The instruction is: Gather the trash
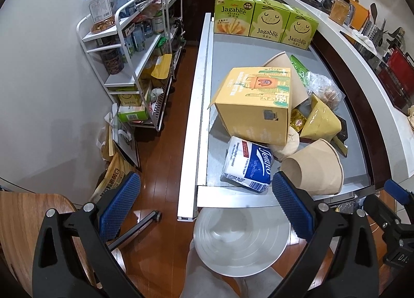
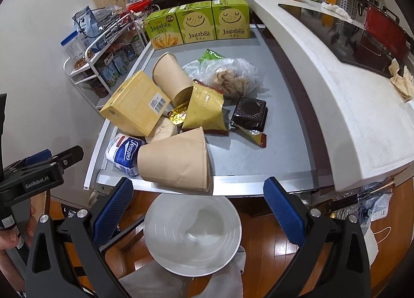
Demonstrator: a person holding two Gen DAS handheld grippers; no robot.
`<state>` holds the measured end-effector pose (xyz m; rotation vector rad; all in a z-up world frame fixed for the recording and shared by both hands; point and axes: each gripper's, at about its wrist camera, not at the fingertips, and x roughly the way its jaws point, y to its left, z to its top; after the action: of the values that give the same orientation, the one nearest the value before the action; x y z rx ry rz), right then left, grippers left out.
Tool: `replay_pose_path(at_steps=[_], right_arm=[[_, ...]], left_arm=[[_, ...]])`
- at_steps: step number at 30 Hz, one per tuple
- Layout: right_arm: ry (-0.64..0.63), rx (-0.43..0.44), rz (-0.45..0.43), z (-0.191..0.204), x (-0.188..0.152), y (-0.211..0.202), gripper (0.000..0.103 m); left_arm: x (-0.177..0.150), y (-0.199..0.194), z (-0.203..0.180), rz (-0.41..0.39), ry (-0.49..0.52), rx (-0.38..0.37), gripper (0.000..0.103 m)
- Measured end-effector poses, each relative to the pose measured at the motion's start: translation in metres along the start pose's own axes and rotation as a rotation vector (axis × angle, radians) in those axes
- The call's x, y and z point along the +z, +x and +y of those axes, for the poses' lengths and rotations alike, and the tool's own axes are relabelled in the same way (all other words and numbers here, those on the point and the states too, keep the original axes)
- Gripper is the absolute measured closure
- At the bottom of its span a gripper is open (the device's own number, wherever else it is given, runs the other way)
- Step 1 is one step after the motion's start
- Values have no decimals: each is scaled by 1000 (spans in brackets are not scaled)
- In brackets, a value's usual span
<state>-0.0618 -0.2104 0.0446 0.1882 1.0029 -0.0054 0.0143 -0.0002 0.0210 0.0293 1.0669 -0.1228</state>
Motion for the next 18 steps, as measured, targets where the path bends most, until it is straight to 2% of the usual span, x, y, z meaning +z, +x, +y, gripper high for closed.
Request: replay_pose_path(at_steps=[12,18], right_arm=[[15,6,5,-4,-1,8,4],[30,-9,3,-11,-1,8,4]], left_arm=[[-4,7,0,-1,14,1,1],[-11,16,5,30,-2,-8,1]])
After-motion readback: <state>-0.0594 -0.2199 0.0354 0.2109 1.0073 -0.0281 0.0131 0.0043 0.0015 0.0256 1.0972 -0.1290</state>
